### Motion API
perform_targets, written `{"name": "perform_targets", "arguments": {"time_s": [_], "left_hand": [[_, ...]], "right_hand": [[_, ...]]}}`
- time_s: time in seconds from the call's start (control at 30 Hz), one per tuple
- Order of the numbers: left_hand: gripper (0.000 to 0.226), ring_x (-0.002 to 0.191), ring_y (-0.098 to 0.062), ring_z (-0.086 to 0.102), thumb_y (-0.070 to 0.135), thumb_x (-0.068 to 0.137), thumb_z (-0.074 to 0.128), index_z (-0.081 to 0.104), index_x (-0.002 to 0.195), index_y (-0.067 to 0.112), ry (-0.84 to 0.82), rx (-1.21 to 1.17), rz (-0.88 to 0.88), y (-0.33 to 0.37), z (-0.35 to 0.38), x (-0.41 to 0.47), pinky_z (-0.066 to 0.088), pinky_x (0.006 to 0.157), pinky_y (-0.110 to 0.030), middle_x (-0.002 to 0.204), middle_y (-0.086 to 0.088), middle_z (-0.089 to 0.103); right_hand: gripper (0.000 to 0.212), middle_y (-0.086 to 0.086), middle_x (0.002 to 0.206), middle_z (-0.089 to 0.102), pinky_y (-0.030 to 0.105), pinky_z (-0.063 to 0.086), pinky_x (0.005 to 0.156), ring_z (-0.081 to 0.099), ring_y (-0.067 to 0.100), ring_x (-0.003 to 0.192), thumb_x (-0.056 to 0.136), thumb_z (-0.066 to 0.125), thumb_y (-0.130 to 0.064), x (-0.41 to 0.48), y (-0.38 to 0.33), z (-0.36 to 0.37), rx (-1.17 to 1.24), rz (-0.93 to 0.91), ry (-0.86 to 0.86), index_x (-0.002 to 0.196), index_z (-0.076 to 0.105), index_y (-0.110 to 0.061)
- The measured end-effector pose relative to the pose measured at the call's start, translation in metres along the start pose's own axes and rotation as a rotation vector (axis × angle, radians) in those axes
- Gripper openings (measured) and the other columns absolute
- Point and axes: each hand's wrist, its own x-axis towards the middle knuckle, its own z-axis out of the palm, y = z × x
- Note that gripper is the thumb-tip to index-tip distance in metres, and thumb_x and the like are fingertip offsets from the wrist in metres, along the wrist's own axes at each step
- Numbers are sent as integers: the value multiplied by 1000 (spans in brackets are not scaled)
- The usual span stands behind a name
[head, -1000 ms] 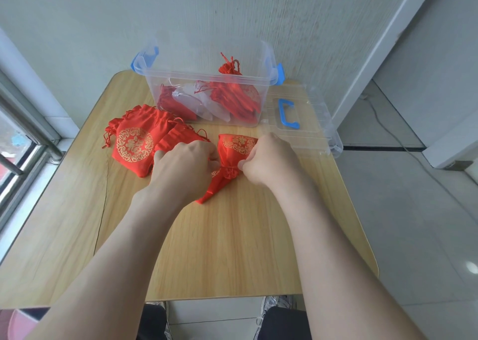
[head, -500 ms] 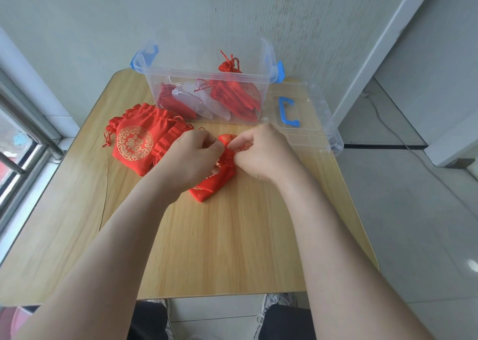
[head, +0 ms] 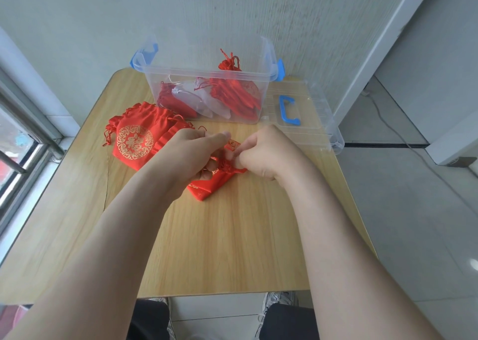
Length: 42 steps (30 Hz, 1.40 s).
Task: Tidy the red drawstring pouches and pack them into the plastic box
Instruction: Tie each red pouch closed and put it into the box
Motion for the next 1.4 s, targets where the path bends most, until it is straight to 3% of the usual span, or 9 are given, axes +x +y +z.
{"name": "perform_targets", "arguments": {"time_s": [0.13, 0.33, 0.57, 0.8, 0.9, 0.97, 1.1, 1.3, 1.4], "left_hand": [[37, 68, -24, 49, 42, 103, 66, 70, 89, 8, 37, 113, 2, -8, -4, 5, 49, 65, -37, 82, -10, 60], [43, 73, -26, 47, 34, 110, 55, 72, 98, -4, -33, 162, 25, -12, -6, 7, 45, 69, -40, 90, -16, 59], [27, 56, -13, 44, 32, 111, 54, 57, 89, 15, -76, 71, 57, -4, -2, 1, 42, 59, -34, 78, -3, 63], [28, 56, -14, 43, 38, 109, 58, 57, 95, 14, -100, 103, 73, -2, -6, -1, 41, 56, -30, 76, -2, 62], [25, 59, -15, 45, 34, 109, 59, 61, 98, 11, -61, 111, 109, -2, -5, -1, 42, 58, -30, 78, -2, 68], [22, 60, -14, 46, 30, 109, 59, 62, 100, 10, -39, 127, 147, -1, -4, -3, 42, 59, -29, 81, -2, 72], [19, 59, -7, 52, 25, 104, 67, 71, 100, 7, -55, 85, 153, -3, -7, -3, 51, 59, -25, 82, -1, 73], [12, 65, -7, 56, 18, 95, 78, 83, 101, 9, -74, 107, 121, -4, -10, -2, 62, 67, -26, 84, -3, 76], [10, 64, -6, 57, 15, 96, 78, 83, 96, 7, -59, 149, 107, -3, -7, -4, 63, 66, -28, 80, -3, 74]], "right_hand": [[21, 8, 98, 79, 39, 60, 78, 74, 29, 95, 93, 62, -19, 3, -1, 4, 12, -56, 26, 97, 82, -17], [13, -2, 83, 80, 26, 49, 69, 68, 10, 79, 91, 75, -21, -2, -6, -3, 152, -144, -23, 81, 84, -20], [9, -5, 82, 80, 28, 55, 75, 74, 12, 88, 81, 90, -28, -3, -6, -3, 197, -171, 51, 79, 83, -23], [8, -5, 75, 78, 27, 55, 66, 74, 11, 77, 74, 89, -24, -3, -7, -3, 216, -130, 70, 78, 83, -21], [14, -3, 75, 79, 35, 60, 67, 75, 17, 79, 70, 82, -25, -1, -9, -3, 241, -103, 84, 77, 81, -13], [21, -4, 66, 69, 37, 52, 60, 66, 20, 68, 73, 77, -25, 0, -10, -4, 269, -89, 85, 73, 71, -6], [14, -7, 47, 44, 34, 37, 55, 45, 20, 53, 81, 67, -20, -1, -11, -5, 295, -67, 74, 70, 59, -14], [20, -9, 43, 35, 31, 30, 50, 36, 19, 46, 81, 63, -15, 0, -11, -4, 302, -64, 57, 68, 48, -17], [17, -9, 47, 37, 33, 34, 55, 39, 19, 51, 82, 63, -23, -1, -9, -5, 238, -95, 57, 69, 52, -18]]}}
